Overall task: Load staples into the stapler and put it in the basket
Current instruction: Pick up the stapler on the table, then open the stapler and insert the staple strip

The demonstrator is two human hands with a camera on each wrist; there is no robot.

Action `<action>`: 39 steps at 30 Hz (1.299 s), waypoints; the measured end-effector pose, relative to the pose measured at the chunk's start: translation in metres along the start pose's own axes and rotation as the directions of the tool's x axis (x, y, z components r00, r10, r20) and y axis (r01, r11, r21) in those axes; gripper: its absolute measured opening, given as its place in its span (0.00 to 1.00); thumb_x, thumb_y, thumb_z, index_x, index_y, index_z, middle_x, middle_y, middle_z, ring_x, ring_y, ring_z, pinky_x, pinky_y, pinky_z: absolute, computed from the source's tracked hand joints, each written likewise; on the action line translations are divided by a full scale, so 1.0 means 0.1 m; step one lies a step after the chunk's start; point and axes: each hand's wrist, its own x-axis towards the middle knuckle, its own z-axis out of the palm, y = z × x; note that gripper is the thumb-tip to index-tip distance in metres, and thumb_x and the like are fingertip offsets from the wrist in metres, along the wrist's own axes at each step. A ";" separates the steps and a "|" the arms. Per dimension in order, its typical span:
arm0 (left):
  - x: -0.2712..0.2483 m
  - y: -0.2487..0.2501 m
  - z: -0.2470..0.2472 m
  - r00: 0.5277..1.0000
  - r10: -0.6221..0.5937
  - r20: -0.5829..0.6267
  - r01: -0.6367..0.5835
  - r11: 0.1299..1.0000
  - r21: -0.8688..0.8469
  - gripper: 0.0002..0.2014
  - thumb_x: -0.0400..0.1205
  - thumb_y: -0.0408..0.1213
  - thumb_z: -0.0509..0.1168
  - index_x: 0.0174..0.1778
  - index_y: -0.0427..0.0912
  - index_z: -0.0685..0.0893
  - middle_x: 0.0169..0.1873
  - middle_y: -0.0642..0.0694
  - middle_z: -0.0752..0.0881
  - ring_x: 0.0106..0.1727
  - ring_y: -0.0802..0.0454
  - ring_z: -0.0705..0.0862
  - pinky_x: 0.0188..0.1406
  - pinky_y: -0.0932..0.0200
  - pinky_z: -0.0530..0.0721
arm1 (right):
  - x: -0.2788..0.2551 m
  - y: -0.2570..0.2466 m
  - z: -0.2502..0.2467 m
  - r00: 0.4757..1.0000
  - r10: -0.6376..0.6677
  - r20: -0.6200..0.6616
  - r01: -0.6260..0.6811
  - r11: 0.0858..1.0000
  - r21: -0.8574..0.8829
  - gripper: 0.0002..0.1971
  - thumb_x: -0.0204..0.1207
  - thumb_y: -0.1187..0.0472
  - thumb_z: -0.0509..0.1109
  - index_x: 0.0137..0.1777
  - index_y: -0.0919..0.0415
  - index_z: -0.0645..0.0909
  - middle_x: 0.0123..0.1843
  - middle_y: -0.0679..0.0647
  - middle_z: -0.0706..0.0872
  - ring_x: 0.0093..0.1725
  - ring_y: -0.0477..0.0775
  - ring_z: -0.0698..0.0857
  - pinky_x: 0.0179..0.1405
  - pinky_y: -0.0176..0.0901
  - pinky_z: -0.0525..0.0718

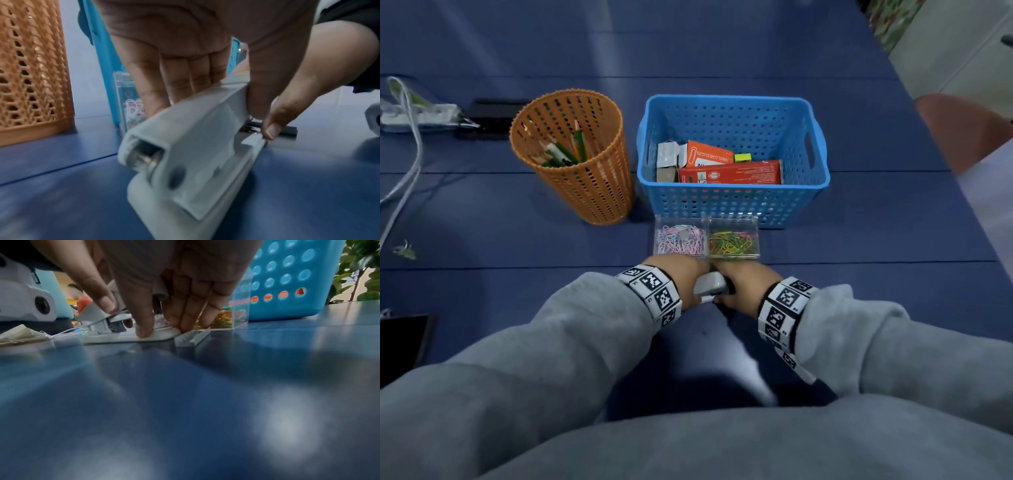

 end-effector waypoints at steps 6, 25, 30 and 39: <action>-0.19 -0.12 -0.10 0.990 -0.053 -0.132 0.014 0.958 -0.285 0.15 0.66 0.41 0.69 0.47 0.54 0.77 0.45 0.47 0.86 0.46 0.44 0.83 0.47 0.52 0.83 | 0.03 0.00 0.00 1.000 0.017 -0.007 -0.017 1.000 -0.024 0.23 0.69 0.58 0.73 0.64 0.52 0.73 0.59 0.57 0.86 0.58 0.62 0.82 0.54 0.48 0.80; -0.67 -1.30 0.27 0.931 -0.350 -0.099 0.303 0.898 -0.320 0.13 0.66 0.37 0.72 0.29 0.58 0.75 0.36 0.51 0.81 0.41 0.47 0.81 0.41 0.55 0.78 | 0.07 0.01 0.03 1.000 -0.019 0.025 0.022 0.994 -0.111 0.22 0.72 0.53 0.70 0.66 0.53 0.74 0.67 0.56 0.82 0.65 0.58 0.79 0.65 0.49 0.76; -0.48 -1.11 0.32 0.969 -0.232 -0.086 0.213 0.959 -0.185 0.25 0.64 0.41 0.70 0.58 0.54 0.75 0.57 0.43 0.81 0.60 0.40 0.77 0.64 0.42 0.77 | 0.05 -0.01 0.03 1.000 -0.018 0.012 0.019 0.992 -0.127 0.22 0.73 0.53 0.70 0.67 0.54 0.74 0.67 0.56 0.82 0.64 0.58 0.79 0.65 0.50 0.77; -0.29 -0.84 0.38 0.986 -0.136 -0.095 0.109 0.962 -0.249 0.21 0.69 0.48 0.67 0.60 0.57 0.77 0.57 0.42 0.80 0.61 0.38 0.76 0.64 0.41 0.75 | -0.17 0.25 -0.15 0.994 -0.064 0.088 0.085 0.963 -0.255 0.24 0.73 0.58 0.67 0.70 0.54 0.69 0.71 0.56 0.77 0.68 0.60 0.76 0.67 0.52 0.76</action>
